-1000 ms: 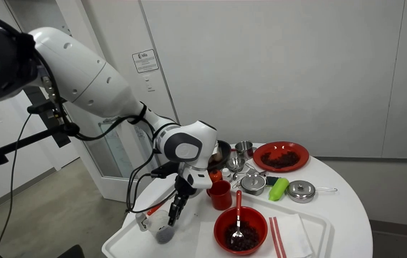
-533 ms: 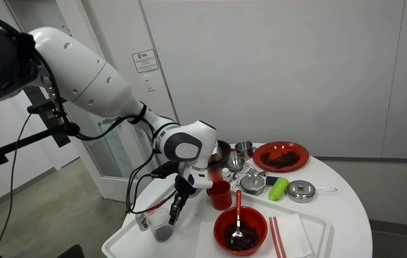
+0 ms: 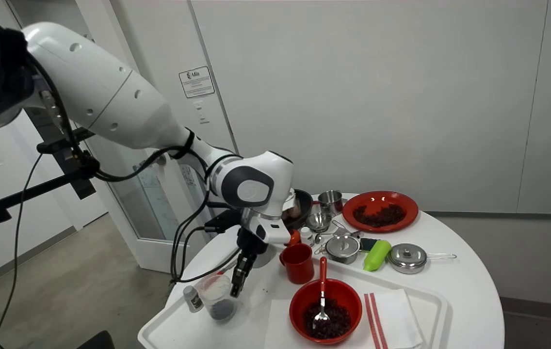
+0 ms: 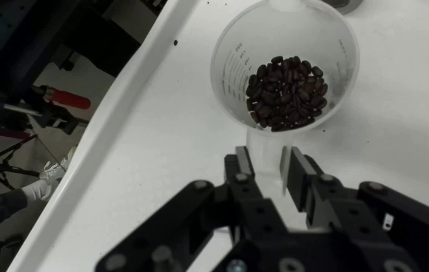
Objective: Pour some of the contents of the clear jar into the red bowl
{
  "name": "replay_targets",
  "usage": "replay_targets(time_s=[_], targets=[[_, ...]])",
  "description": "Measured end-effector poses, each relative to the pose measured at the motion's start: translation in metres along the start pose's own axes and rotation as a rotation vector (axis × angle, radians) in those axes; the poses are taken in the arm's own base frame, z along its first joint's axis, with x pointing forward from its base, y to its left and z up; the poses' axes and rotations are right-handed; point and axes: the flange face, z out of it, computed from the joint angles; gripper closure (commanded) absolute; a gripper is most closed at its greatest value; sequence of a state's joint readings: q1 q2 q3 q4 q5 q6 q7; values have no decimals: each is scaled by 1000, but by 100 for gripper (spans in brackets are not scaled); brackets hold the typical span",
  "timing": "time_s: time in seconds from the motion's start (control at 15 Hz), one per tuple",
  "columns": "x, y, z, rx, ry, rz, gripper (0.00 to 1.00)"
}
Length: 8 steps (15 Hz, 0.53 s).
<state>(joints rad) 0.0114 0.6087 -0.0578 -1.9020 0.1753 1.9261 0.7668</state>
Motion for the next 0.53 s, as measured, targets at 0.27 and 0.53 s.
replay_targets(time_s=[0.27, 0.53], targets=[[-10, 15, -39, -67, 44, -32, 88], [-7, 30, -84, -127, 101, -53, 88]])
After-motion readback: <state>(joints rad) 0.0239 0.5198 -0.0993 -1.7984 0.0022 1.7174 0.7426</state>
